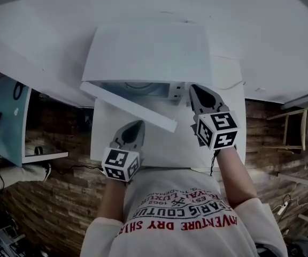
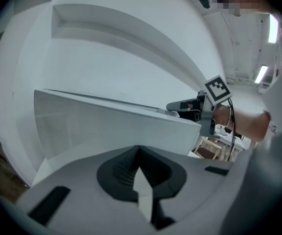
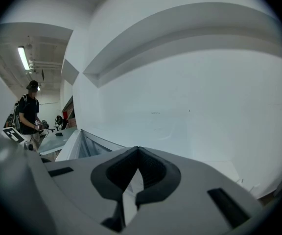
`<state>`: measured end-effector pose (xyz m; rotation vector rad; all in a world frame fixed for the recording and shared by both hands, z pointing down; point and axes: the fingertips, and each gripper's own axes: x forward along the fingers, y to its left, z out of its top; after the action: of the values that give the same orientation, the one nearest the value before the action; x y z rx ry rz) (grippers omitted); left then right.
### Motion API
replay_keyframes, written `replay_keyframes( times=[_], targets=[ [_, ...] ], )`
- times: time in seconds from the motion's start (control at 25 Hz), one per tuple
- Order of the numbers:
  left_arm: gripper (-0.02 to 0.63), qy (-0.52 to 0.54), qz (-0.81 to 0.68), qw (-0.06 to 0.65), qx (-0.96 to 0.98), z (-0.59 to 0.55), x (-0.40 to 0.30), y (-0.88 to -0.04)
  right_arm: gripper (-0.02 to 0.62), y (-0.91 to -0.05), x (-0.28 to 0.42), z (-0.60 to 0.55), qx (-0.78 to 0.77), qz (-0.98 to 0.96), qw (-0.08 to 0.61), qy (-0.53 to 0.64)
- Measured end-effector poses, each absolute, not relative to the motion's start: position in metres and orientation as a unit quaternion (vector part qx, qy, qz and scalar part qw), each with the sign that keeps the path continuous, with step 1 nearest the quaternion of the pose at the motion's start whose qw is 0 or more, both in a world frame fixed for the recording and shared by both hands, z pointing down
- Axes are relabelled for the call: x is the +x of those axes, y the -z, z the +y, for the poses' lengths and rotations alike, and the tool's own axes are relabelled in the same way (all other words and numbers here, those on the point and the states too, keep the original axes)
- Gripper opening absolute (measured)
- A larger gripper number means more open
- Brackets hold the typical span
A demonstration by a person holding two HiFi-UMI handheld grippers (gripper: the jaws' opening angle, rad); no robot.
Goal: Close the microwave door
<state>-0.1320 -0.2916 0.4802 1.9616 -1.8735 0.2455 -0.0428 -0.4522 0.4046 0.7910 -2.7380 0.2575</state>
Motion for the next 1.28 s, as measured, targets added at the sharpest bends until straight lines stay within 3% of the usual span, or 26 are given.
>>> replay_keyframes(
  times=[0.68, 1.28],
  targets=[
    [-0.006, -0.119, -0.642, 0.204, 0.73, -0.341, -0.147, -0.487, 0.011, -0.406, -0.041, -0.453, 0.315, -0.933, 0.144, -0.099],
    [-0.006, -0.124, -0.621, 0.205, 0.746, -0.369, -0.146, -0.496, 0.012, -0.407, -0.044, -0.455, 0.304, -0.928, 0.193, -0.091]
  ],
)
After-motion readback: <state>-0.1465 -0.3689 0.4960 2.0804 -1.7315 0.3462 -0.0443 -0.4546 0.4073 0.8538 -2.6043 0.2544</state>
